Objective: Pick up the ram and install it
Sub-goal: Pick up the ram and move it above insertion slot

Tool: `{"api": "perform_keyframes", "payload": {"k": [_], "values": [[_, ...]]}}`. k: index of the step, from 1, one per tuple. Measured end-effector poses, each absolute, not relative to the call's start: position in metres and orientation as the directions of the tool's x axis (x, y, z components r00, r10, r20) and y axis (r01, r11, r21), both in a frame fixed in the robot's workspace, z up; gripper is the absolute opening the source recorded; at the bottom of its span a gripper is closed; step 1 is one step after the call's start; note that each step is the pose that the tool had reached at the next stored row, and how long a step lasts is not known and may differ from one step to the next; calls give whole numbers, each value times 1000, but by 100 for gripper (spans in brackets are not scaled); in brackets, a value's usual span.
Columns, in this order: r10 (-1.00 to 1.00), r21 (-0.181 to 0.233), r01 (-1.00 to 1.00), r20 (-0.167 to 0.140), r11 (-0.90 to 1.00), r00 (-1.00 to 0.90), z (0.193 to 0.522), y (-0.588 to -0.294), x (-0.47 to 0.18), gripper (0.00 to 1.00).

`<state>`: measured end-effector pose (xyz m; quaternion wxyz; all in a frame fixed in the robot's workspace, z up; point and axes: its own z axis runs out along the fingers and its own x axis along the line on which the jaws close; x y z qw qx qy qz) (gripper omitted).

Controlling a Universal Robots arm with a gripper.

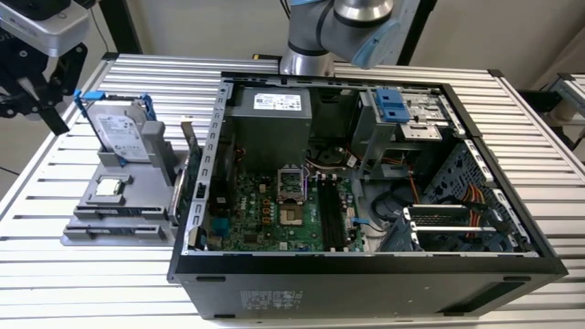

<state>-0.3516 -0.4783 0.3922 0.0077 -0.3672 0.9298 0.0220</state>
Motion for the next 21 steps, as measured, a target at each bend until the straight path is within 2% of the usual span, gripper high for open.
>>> {"api": "perform_keyframes", "payload": {"k": [21], "values": [[-841,34,-842,-32,539,-540,392,-478,-352,0]]}}
